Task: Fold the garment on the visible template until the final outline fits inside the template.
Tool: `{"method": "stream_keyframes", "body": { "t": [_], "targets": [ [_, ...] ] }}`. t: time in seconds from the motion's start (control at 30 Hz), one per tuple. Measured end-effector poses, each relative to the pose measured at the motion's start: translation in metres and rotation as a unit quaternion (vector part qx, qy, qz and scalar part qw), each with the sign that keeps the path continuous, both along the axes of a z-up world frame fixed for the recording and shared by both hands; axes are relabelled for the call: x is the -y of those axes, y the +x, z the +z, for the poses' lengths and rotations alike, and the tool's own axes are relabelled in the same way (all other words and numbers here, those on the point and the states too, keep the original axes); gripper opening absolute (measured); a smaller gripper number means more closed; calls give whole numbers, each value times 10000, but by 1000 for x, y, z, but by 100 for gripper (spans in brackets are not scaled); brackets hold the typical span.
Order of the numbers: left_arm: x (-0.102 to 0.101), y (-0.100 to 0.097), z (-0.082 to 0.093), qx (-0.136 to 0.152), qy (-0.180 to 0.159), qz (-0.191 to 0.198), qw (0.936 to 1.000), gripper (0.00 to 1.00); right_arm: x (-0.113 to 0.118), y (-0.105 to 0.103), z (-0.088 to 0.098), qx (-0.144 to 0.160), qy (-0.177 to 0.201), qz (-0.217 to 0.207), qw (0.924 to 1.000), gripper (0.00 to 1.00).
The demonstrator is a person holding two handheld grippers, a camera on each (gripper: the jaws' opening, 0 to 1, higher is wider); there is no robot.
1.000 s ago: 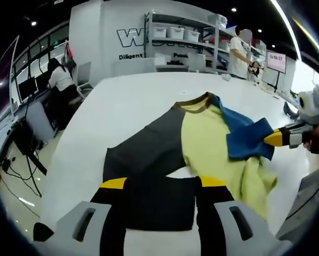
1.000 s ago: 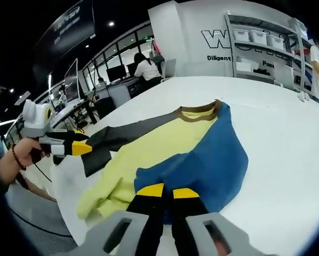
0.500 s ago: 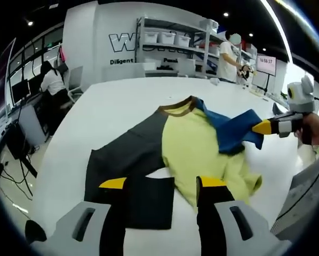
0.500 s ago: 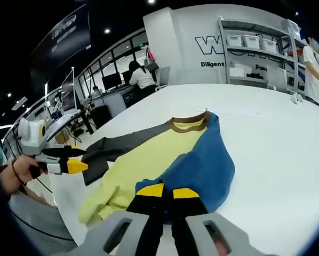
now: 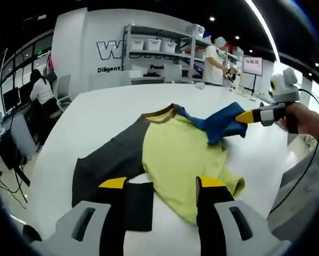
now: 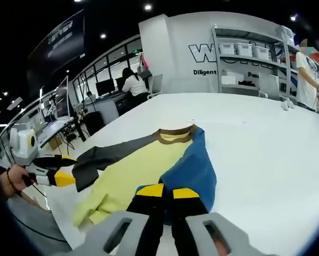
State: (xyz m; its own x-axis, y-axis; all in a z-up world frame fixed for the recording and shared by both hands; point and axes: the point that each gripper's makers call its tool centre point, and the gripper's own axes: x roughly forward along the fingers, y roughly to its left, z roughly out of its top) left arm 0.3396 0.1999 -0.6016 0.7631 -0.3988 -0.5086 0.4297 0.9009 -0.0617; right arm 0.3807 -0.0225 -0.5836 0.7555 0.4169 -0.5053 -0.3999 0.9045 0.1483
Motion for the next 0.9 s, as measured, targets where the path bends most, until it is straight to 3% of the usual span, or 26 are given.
{"method": "stream_keyframes", "body": {
  "t": [0.33,0.47,0.9],
  "targets": [
    [14,-3,0,2,-61,-334,9994,45,17,3,5,48,-53,-178,9998,0],
    [24,-4,5,25,-448,-481,9978,45,30,8,8,96,-52,-320,9994,0],
    [47,-21,-7,-203,-307,-1105,9932,45,81,18,5,116,-260,-769,9966,0]
  ]
}}
